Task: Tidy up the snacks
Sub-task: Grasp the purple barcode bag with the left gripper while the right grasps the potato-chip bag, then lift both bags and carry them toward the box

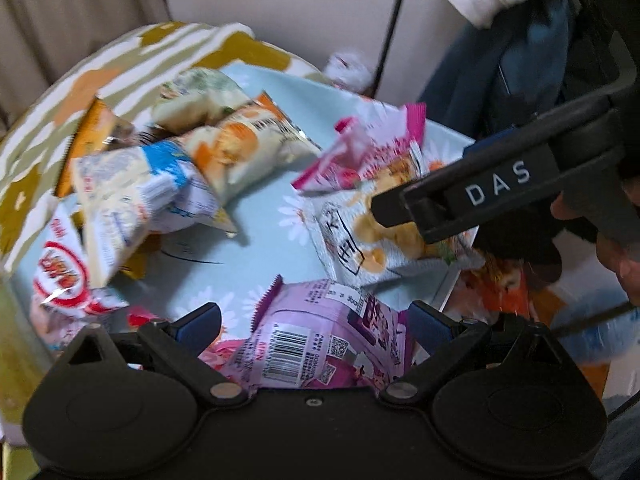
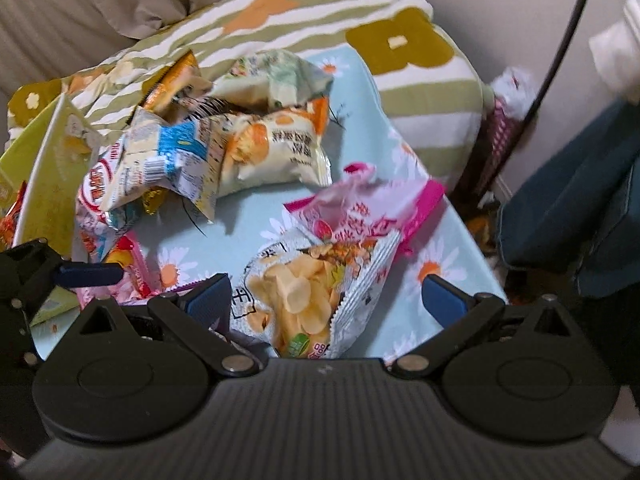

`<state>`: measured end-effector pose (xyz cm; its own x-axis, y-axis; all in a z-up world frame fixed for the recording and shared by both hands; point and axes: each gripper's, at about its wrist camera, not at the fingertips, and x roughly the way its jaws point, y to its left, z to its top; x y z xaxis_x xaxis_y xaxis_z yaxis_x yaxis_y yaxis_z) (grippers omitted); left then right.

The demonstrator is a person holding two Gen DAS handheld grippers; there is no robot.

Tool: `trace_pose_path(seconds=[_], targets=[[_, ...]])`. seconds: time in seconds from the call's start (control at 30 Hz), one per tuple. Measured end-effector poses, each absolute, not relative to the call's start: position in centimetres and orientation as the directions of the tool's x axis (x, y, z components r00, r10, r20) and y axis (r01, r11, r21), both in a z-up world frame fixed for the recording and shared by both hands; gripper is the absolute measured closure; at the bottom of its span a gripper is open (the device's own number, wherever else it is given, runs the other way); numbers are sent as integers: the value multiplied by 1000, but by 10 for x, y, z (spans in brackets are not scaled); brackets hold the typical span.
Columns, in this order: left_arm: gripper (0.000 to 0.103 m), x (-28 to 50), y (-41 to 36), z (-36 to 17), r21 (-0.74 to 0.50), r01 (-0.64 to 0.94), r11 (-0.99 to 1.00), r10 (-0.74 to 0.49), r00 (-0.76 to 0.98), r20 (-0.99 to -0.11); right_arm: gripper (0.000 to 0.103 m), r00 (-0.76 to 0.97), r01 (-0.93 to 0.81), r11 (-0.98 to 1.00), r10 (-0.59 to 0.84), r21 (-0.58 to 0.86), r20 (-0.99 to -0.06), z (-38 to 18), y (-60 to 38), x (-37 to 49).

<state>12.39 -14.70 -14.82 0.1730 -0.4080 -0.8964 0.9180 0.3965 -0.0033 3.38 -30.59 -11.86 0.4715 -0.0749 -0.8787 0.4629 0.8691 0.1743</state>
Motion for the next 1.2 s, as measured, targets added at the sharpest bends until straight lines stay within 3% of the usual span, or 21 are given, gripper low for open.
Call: trace_pose_path(seconds=[0.33,0.7,1.2], targets=[[9,134,-154,-181,-54,932,359,-368,88,-926,0,453,511,835,-57,206,-890,-139,-306,43],[20,141,-148,-183,-98,920,380,-383,60,-922,0,427,516,831,-41,206,-904,-155,-302,57],[23,136,-135,-171,-75,905,419,-391,105,-914,2,426,500,819,51,282,-903,-168,-298,68]])
